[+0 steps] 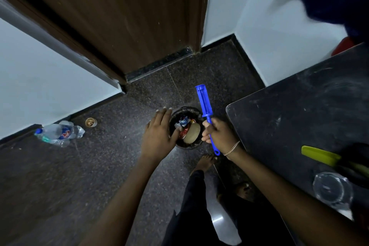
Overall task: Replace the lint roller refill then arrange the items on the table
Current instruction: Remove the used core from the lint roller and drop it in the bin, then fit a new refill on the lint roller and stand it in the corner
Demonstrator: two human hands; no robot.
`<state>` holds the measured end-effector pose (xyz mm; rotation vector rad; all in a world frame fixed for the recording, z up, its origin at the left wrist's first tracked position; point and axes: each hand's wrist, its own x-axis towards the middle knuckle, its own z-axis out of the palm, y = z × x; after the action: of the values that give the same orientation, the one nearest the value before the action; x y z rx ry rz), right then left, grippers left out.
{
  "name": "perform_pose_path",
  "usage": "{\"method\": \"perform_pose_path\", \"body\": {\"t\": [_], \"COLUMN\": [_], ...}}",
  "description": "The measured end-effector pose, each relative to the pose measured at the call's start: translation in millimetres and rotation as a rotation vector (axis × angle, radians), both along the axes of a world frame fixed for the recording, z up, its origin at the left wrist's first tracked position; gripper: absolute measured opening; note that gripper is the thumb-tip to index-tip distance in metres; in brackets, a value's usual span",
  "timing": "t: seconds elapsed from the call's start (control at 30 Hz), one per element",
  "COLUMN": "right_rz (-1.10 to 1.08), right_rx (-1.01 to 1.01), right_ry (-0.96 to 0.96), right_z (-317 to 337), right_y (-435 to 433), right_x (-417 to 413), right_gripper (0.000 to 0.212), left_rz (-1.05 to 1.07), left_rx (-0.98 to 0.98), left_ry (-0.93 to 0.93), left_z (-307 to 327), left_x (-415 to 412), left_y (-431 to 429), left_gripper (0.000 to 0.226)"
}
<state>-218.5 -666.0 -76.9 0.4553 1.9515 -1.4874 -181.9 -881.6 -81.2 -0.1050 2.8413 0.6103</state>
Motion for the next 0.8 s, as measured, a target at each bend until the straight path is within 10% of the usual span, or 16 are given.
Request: {"method": "perform_pose_path", "body": {"t": [0.8], "right_rz": [-0.546], "right_rx": [0.156], "right_ry": [0.407], "right_z": [131.7], "right_y": [153.2], "right_x": [87.0], "right_gripper": [0.013], "left_rz": [-0.571], "left_rx": [0.090], "left_ry": [0.227], "left_z": [145.8], "left_x": [-45.8], "left_y": [184.3], "left_gripper": [0.074]}}
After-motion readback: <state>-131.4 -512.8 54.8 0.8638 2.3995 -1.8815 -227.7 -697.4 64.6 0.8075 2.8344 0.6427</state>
